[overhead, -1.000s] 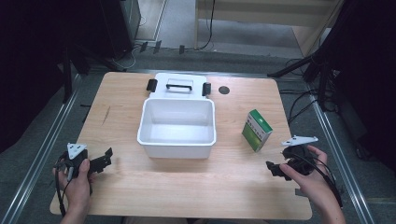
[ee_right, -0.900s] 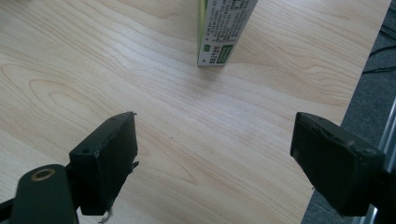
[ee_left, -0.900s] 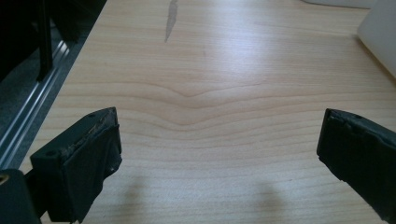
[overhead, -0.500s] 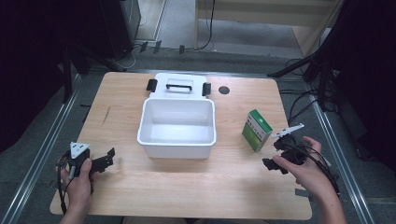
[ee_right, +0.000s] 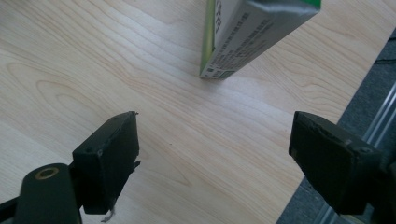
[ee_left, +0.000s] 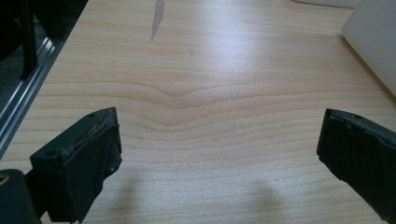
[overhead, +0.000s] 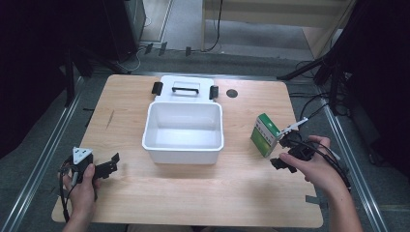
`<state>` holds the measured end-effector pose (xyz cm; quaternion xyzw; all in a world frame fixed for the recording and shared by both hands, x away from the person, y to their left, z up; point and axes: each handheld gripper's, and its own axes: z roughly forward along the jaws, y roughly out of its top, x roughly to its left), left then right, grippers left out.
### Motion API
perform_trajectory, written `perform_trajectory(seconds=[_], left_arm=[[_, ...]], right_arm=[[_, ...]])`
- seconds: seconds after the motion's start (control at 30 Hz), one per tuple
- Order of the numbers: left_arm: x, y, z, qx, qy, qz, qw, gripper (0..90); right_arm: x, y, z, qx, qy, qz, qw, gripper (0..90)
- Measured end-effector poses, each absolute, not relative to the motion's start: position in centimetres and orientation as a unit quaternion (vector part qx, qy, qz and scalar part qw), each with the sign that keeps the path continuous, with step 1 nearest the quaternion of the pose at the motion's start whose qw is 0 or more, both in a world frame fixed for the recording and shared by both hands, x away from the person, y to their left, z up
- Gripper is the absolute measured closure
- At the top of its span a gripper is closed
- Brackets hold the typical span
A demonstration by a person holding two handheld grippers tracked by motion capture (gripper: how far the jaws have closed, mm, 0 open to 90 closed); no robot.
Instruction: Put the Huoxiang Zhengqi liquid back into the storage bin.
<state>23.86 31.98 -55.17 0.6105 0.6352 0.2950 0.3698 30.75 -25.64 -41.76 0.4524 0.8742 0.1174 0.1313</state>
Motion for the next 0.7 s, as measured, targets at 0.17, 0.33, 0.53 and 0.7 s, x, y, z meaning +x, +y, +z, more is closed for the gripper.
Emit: perform_trajectory(seconds=[0.17, 0.33, 0.53, 0.7], left_arm=[[23.9, 32.0, -55.2, 0.611, 0.634, 0.294, 0.372, 0.7], [24.0, 31.9, -55.2, 0.611, 0.634, 0.292, 0.372, 0.7], [24.1, 31.8, -55.2, 0.613, 0.634, 0.292, 0.370, 0.7], [24.2, 31.8, -55.2, 0.618, 0.628, 0.289, 0.375, 0.6]], right_arm=[[31.4, -25.2, -41.5, 0.449, 0.879, 0.099, 0.125, 14.5], [32.3, -24.9, -41.0, 0.457, 0.880, 0.077, 0.106, 13.5], [33.5, -24.1, -40.1, 0.470, 0.876, 0.057, 0.096, 13.7], [34.4, -23.2, -39.8, 0.463, 0.879, 0.034, 0.114, 16.3]])
